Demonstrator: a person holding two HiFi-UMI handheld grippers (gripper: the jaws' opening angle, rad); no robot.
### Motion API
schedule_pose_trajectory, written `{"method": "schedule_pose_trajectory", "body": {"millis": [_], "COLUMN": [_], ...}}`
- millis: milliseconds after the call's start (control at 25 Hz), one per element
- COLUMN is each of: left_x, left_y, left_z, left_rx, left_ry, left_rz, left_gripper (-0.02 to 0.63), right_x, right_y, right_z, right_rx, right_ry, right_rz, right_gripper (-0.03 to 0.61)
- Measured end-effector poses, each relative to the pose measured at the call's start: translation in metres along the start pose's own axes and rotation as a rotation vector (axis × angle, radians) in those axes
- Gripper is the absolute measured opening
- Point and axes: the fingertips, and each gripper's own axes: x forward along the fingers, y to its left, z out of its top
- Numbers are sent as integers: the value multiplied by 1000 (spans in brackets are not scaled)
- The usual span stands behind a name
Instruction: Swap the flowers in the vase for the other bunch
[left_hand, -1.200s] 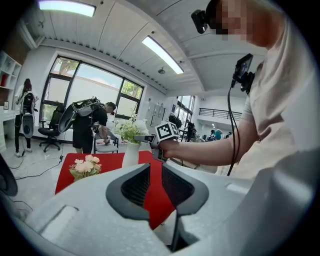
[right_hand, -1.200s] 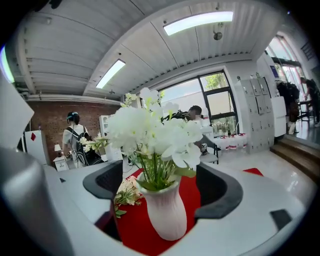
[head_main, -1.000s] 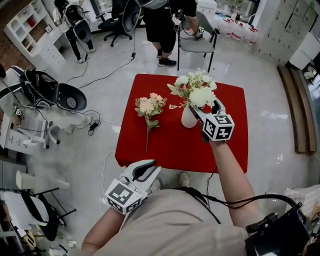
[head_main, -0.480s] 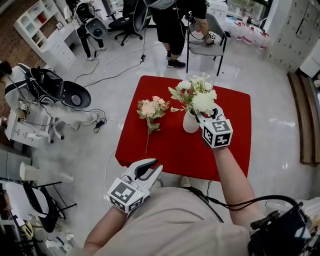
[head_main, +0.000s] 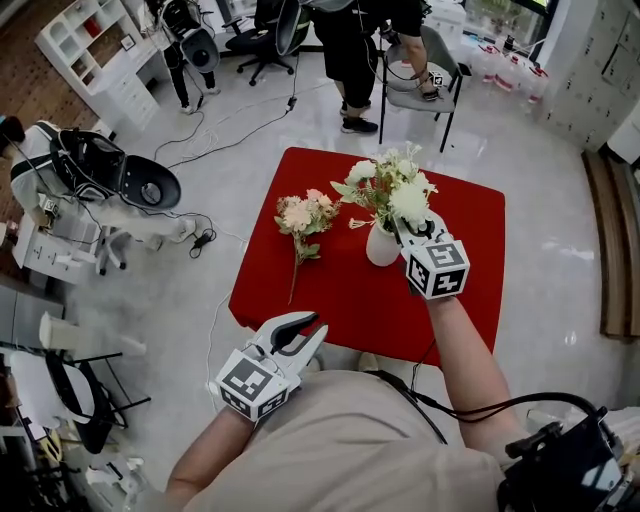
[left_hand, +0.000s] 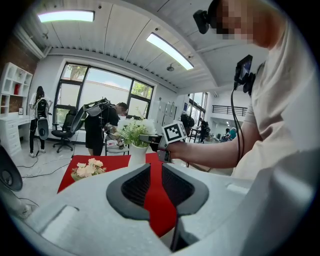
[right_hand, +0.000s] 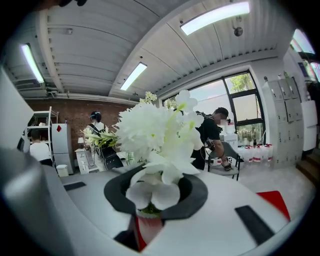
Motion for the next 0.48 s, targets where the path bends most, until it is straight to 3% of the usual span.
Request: {"method": "schedule_pose_trajectory", "body": {"millis": [480], "left_x": [-4], "left_y": [2], "left_z": [2], "left_rx": [2], "left_ry": [-7], "left_rz": [-1], "left_gripper": [57], "right_x": [-6], "right_y": [2], "right_z": [34], "right_rx": [7], "right_ry": [-61], "right_rz": [2], "right_gripper": [79]}}
